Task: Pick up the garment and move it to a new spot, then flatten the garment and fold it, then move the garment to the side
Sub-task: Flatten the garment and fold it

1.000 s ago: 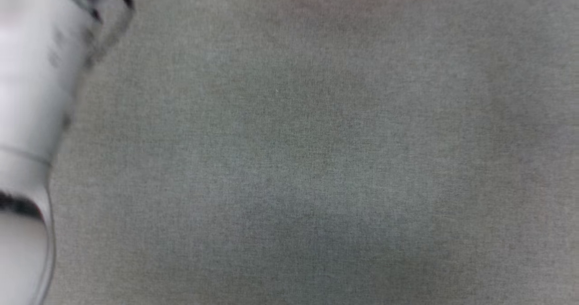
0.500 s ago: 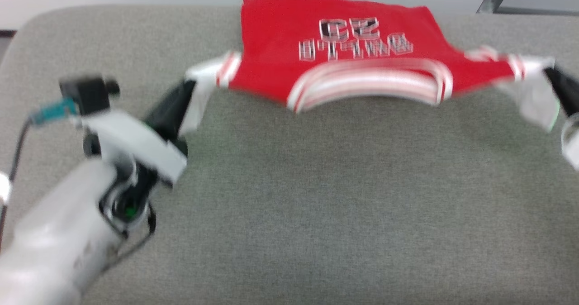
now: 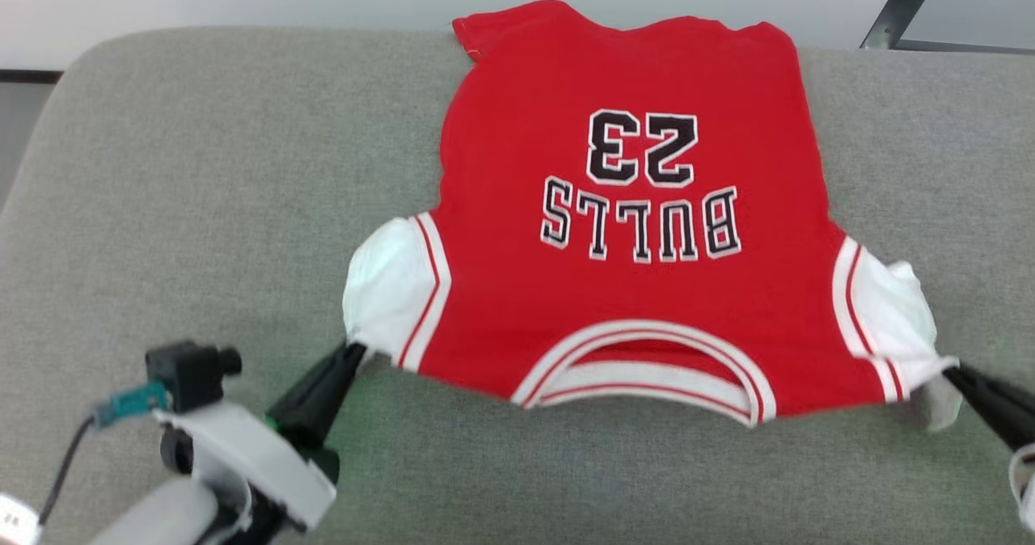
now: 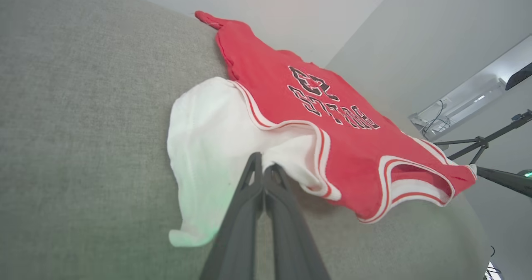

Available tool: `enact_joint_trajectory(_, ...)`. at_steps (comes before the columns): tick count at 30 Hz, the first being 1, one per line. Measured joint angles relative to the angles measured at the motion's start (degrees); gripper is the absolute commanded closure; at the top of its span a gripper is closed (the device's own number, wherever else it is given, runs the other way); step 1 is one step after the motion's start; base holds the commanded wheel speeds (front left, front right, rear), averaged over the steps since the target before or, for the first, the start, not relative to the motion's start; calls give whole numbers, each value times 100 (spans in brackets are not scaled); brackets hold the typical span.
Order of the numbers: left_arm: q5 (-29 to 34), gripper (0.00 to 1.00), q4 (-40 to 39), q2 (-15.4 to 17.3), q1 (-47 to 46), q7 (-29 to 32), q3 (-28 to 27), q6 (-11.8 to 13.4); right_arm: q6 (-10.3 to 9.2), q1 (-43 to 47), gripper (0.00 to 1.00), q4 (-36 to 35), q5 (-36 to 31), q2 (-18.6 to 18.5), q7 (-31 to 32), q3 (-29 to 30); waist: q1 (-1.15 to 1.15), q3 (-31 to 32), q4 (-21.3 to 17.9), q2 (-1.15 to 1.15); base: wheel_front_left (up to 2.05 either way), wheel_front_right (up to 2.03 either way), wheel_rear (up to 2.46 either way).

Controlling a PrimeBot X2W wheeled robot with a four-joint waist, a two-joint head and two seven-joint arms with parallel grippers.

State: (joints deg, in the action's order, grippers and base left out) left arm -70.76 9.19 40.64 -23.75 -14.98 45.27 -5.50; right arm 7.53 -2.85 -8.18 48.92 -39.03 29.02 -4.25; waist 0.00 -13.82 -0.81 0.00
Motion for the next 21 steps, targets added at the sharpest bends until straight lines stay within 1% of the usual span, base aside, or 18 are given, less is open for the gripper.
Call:
enact_joint_trajectory(2, 81, 100, -229, 82, 277, 0, -42, 56, 0, 316, 100, -324, -124, 20, 323, 176, 0, -24, 4, 0, 0, 0, 0)
enact_joint_trajectory(6, 188, 100, -710, 280, 770, 0, -38, 233, -1, 867, 100, -922, -316, 199, 835, 477, 0, -87, -7, 0, 0, 0, 0)
enact_joint_trajectory(13, 188, 100, -1518, 671, 1431, -1, -104, 557, -1, 1558, 100, -1701, -438, 508, 1436, 957, 0, -185, -29, 0, 0, 0, 0)
enact_joint_trajectory(17, 183, 100, -1773, 720, 1588, -2, -203, 703, -1, 1650, 100, -1823, -503, 662, 1556, 1102, 0, -179, -13, 0, 0, 0, 0)
enact_joint_trajectory(21, 238, 100, -1681, 625, 1554, 30, -172, 778, -1, 1551, 100, -1604, -623, 710, 1644, 1023, 0, -183, -6, 0, 0, 0, 0)
